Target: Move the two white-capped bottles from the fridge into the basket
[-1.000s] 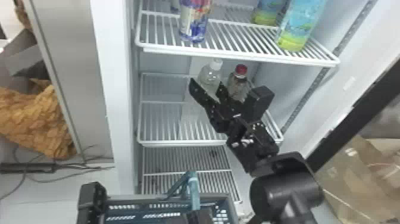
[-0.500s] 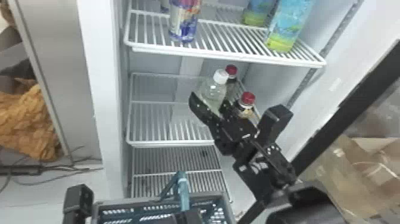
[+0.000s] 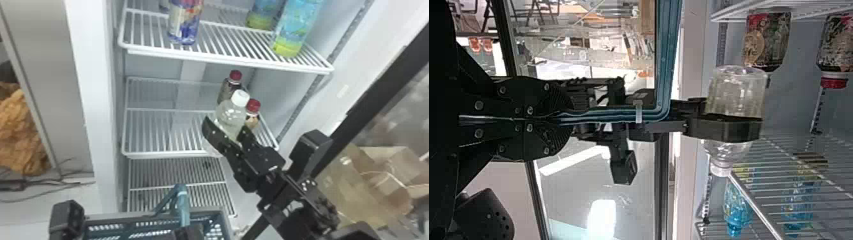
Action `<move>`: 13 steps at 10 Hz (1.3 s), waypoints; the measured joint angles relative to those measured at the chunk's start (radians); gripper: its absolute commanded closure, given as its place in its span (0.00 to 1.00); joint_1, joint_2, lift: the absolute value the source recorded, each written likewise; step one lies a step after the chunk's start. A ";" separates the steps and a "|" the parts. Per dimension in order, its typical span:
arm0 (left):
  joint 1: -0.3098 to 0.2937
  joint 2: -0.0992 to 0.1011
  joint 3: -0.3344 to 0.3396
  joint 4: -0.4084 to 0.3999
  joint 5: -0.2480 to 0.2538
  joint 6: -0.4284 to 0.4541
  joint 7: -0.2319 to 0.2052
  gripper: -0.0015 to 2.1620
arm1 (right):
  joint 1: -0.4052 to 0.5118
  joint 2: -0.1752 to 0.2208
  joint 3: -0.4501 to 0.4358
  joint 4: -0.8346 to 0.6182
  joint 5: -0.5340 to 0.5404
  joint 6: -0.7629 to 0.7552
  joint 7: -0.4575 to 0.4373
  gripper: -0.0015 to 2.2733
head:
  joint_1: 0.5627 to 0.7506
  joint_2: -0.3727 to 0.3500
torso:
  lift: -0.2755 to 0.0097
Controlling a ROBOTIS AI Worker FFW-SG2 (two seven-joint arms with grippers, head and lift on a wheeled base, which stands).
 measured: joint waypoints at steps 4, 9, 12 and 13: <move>0.002 0.000 -0.001 0.000 0.000 0.000 -0.002 0.52 | 0.106 0.028 -0.076 -0.144 -0.025 0.228 0.083 0.35 | 0.70 0.03 | 0.05; 0.005 0.000 -0.001 0.000 -0.001 0.001 -0.003 0.52 | 0.196 0.029 -0.108 -0.351 -0.043 0.603 0.108 0.35 | 0.70 0.03 | 0.05; 0.005 0.000 -0.001 0.000 -0.001 0.002 -0.003 0.52 | 0.183 0.021 -0.108 -0.408 -0.081 0.906 0.084 0.35 | 0.70 0.03 | 0.05; 0.005 0.000 -0.001 0.000 -0.001 0.002 -0.003 0.52 | 0.168 0.011 -0.104 -0.415 -0.088 1.015 0.073 0.35 | 0.70 0.03 | 0.05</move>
